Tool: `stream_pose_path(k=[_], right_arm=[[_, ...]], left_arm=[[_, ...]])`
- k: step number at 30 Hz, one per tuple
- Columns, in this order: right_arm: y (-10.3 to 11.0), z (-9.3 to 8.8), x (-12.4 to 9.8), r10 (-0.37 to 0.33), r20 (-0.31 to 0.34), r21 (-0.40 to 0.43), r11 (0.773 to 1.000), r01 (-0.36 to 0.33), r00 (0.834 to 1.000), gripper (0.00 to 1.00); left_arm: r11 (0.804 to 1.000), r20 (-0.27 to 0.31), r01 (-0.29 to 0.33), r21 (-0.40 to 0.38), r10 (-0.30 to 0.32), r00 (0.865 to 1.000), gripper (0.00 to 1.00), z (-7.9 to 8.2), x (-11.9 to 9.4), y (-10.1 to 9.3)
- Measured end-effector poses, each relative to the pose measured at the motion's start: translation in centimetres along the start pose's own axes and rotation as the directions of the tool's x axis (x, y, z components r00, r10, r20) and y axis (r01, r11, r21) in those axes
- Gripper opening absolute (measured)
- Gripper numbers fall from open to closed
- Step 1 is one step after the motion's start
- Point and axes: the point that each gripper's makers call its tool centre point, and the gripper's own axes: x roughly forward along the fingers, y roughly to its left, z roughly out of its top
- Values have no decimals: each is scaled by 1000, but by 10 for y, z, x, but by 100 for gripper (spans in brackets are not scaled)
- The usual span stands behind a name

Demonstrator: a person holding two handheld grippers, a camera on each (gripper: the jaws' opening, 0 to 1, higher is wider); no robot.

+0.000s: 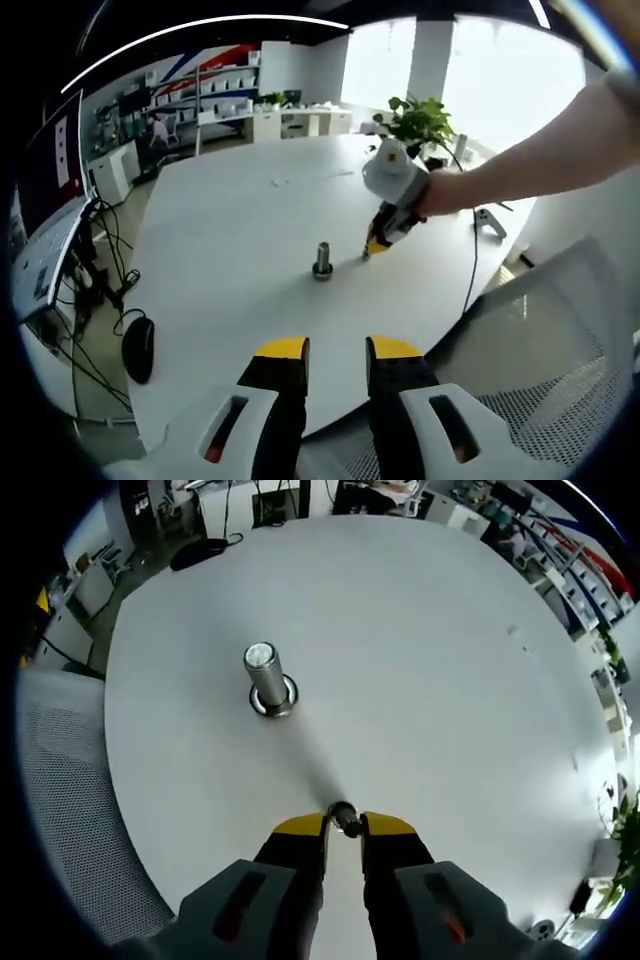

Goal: Place the washer onto the threaded stud by aligning its center hole with the stud, sliding it down to the base, and recovering from edge contact or off-axis alignment until the washer reaches the visible bottom stop.

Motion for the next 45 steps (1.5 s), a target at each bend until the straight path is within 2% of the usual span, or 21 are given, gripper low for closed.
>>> stream_pose_path(k=[9,16,18,21,22,27,28,29,33,37,40,43,45], right_arm=[[2,-6,3,2,-12,-4,1000,-3,1000,15],[7,-15,-8,-1,-1,-11,1000,1,1000,17],[9,-16,-13,7,30,13,1000,-8,1000,18],[20,-13,-31,34,114,89,995,-44,993,19],[22,-12,-37,30,138,92,995,-42,990,19],[33,-29,-64,8,177,76,997,-22,984,21],[36,-30,-68,9,193,78,997,-25,981,21],[39,-31,-75,8,223,94,995,-30,975,21],[46,-36,-95,-16,269,120,993,-17,963,21],[41,-35,-121,-72,341,192,981,5,937,21],[34,-34,-141,-112,391,251,968,11,914,22],[29,-40,-159,-146,413,275,961,29,899,22],[27,-46,-166,-166,411,269,961,55,896,22]], left_arm=[[1000,-6,-3,0,3,1000,20,-1,0,0],[1000,-9,-5,2,5,1000,20,-2,0,1],[1000,-9,-4,4,4,1000,20,-2,0,0],[1000,-6,3,4,-3,1000,20,-1,1,-1],[1000,-5,5,4,-5,1000,20,-1,0,-2],[1000,0,20,5,-20,1000,20,0,1,-4],[1000,48,25,6,-25,999,21,10,-1,-5],[1000,63,28,4,-28,998,21,12,-3,-6],[999,32,37,-2,-37,999,21,5,-1,-7],[999,51,36,6,-37,998,21,9,-2,-8],[999,42,45,0,-45,998,22,7,-1,-9],[999,44,40,12,-41,998,22,8,-1,-9],[999,39,42,17,-42,998,22,7,-1,-10]])
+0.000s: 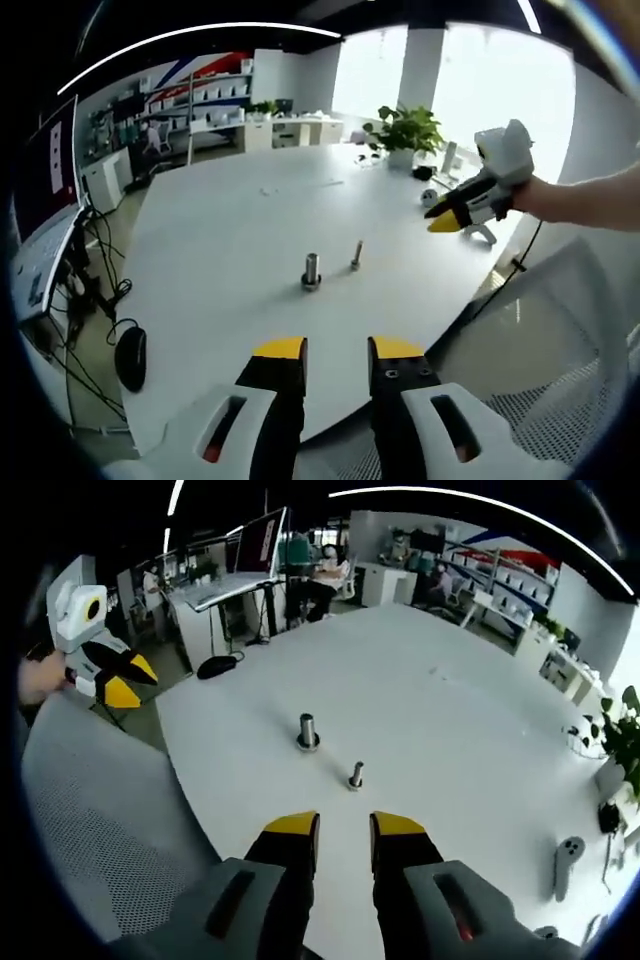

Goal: Place the washer onto the threaded stud by aligning its center hole with the stud, sliding it down to the base, and recovering from edge contact or off-axis alignment until the washer reaches the visible bottom stop.

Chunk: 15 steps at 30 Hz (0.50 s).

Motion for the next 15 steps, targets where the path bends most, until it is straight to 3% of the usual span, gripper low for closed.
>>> stream_pose_path(k=[9,11,15], right_arm=[[-10,1,-39,-78,97,115,991,66,992,22],[-16,-1,-47,-124,123,102,988,112,985,22],[-7,-6,-56,-127,157,178,979,98,979,23]], left_arm=[[1000,0,4,0,-4,1000,22,0,0,-1],[1000,4,8,0,-8,1000,22,1,-1,-2],[1000,17,16,-2,-15,1000,22,3,0,-3]])
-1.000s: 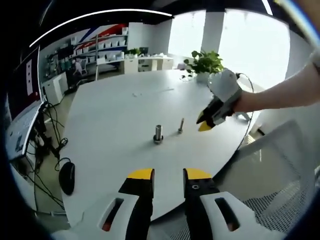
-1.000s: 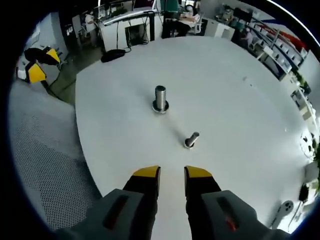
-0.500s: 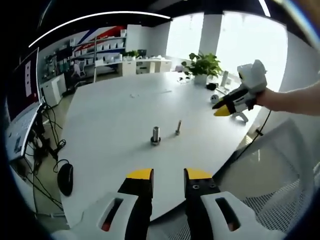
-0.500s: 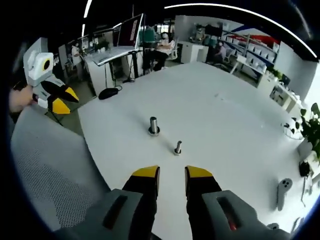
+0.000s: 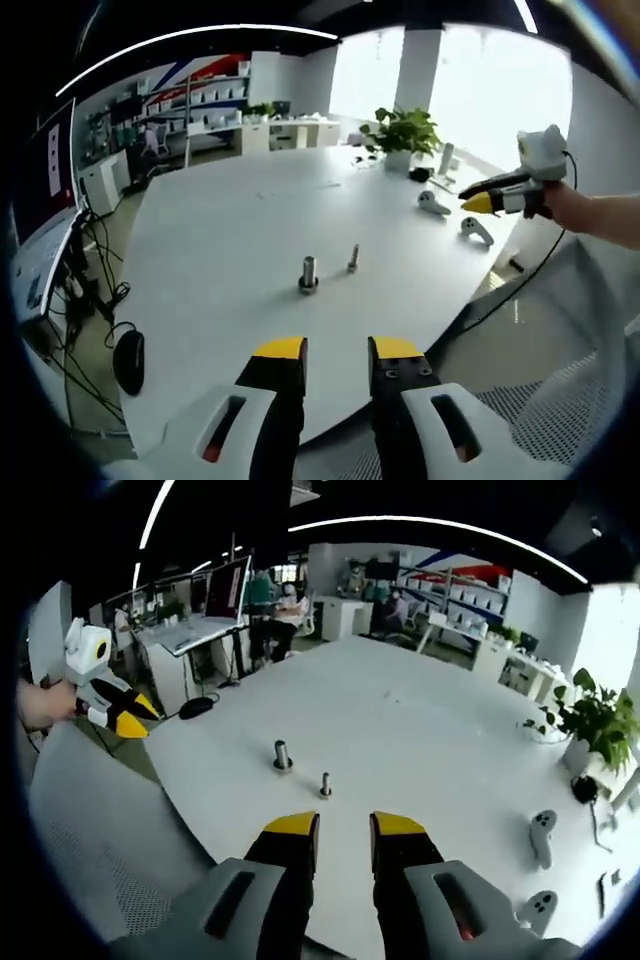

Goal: Place the washer onto the threaded stud by aligning its center hole with the stud, sliding it down to the base, and recovering from edge contact or off-axis alignment until the washer reaches the visible bottom stop.

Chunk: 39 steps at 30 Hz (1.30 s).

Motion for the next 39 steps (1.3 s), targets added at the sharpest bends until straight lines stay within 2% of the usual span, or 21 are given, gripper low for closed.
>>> stream_pose_path(k=[2,6,12,15,19,21,27,29,33,36,39], right_arm=[[5,-6,-2,-3,-9,3,1000,3,1000,23],[10,-4,-7,-1,-4,14,1000,1,1000,23],[-3,-2,-19,-24,21,26,999,24,999,23],[-3,9,-25,-17,78,4,1000,17,997,23],[0,0,-20,-1,32,-62,998,3,999,23],[-1,-4,-18,-3,26,-68,998,5,1000,23],[1,-11,-17,4,22,-46,999,-3,1000,23],[3,-10,-17,11,54,33,999,-13,998,23],[-5,-19,-16,-7,25,17,1000,6,1000,23],[-5,-19,-15,8,33,56,998,-10,999,24],[-8,-20,-16,-3,34,61,998,1,999,24]], left_arm=[[1000,-6,7,-6,-7,1000,23,-2,0,-1],[1000,8,1,-21,0,1000,24,1,-1,2],[1000,3,-3,3,3,1000,24,1,0,0],[1000,6,-7,5,7,1000,24,2,-1,0],[1000,7,-15,0,15,1000,24,1,-2,2],[1000,8,-18,0,18,1000,24,2,-2,2],[1000,15,-19,-7,19,1000,24,3,-2,3],[1000,22,-16,-5,16,1000,24,5,-2,2],[1000,34,-8,-16,8,999,25,8,-2,1],[1000,58,-17,4,17,998,25,13,-3,1],[1000,78,-9,-11,10,997,25,15,-5,0]])
